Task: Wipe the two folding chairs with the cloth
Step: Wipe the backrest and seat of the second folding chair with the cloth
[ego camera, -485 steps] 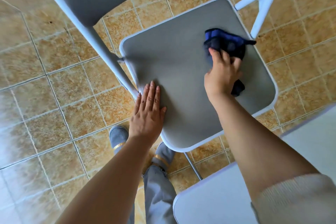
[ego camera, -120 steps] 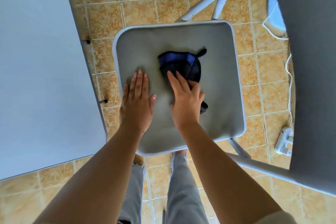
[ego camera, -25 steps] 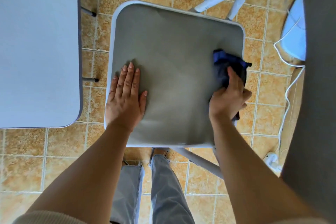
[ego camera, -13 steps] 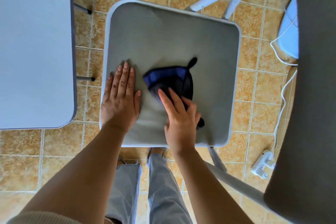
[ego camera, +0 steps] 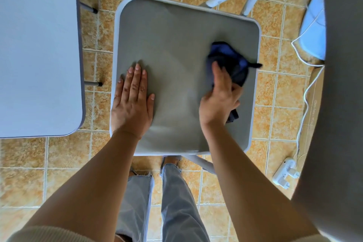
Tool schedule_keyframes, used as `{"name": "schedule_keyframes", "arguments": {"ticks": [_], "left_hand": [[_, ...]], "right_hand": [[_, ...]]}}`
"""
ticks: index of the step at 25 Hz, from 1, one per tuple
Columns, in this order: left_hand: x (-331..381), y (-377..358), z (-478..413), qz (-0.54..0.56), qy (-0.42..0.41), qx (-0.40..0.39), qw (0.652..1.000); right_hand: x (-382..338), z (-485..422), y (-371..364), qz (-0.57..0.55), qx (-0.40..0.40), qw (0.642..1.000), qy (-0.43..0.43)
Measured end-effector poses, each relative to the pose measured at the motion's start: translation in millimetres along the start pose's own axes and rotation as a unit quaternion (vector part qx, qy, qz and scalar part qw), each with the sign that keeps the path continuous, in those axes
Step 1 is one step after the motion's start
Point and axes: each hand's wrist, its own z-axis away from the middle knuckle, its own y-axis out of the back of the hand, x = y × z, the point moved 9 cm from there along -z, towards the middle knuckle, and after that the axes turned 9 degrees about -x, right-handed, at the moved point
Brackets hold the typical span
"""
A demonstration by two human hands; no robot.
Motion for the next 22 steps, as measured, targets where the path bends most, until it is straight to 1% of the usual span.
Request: {"name": "schedule_keyframes", "arguments": {"ticks": [2,3,4,6,8,10,11,12,14,15,17,18,20,21,22], "left_hand": [[-0.1,0.6,0.8,0.005,-0.002,0.005,1.000],[-0.1,0.8,0.9,0.009,-0.003,0.006,1.000],[-0.1,1.3,1.0,0.009,-0.004,0.008,1.000],[0.1,1.3,0.3,0.005,-0.002,0.012,1.000],[0.6,0.1,-0.1,0.007,-0.003,0.008,1.000],[1.4,-1.5,-0.1,0.005,-0.005,0.004,1.000],[1.8,-1.9,-0.5,0.003,-0.006,0.005,1.000],[1.9,-1.9,-1.1,0.001,-0.007,0.007,1.000],[1.4,-1.1,-1.1,-0.002,-0.008,0.013,1.000],[1.4,-0.6,-1.1,-0.002,-0.009,0.018,1.000],[1.1,2.5,-0.3,0.005,-0.010,0.037,0.999],[1.0,4.6,0.6,0.010,-0.011,0.049,0.999],[0.2,8.1,3.2,0.017,-0.020,0.071,0.997],[0.0,9.3,4.0,0.020,-0.026,0.078,0.996],[0.6,9.6,4.1,0.022,-0.030,0.080,0.996]], "right_hand": [[-16.1,33.8,-13.5,0.055,-0.054,0.992,0.096],[-13.5,48.0,-16.1,0.073,-0.070,0.988,0.115],[-4.7,54.5,-13.9,0.076,-0.072,0.988,0.111],[21.4,43.6,0.2,0.056,-0.044,0.996,0.058],[52.3,14.3,18.0,0.006,0.000,0.998,-0.056],[74.9,-24.8,26.3,-0.053,0.033,0.983,-0.170],[74.0,-44.2,26.6,-0.061,0.035,0.979,-0.193],[62.4,-61.3,25.1,-0.052,0.031,0.981,-0.185],[20.9,-77.4,15.7,-0.030,0.020,0.992,-0.117],[-3.1,-75.3,8.6,-0.027,0.013,0.997,-0.070],[-50.0,-51.8,-6.7,-0.009,-0.009,0.999,0.047],[-66.2,-33.0,-14.5,0.006,-0.026,0.994,0.104],[-76.1,3.1,-27.3,0.058,-0.064,0.977,0.196],[-71.0,14.6,-27.6,0.082,-0.075,0.969,0.219],[-60.7,18.2,-24.9,0.093,-0.076,0.968,0.222]]}}
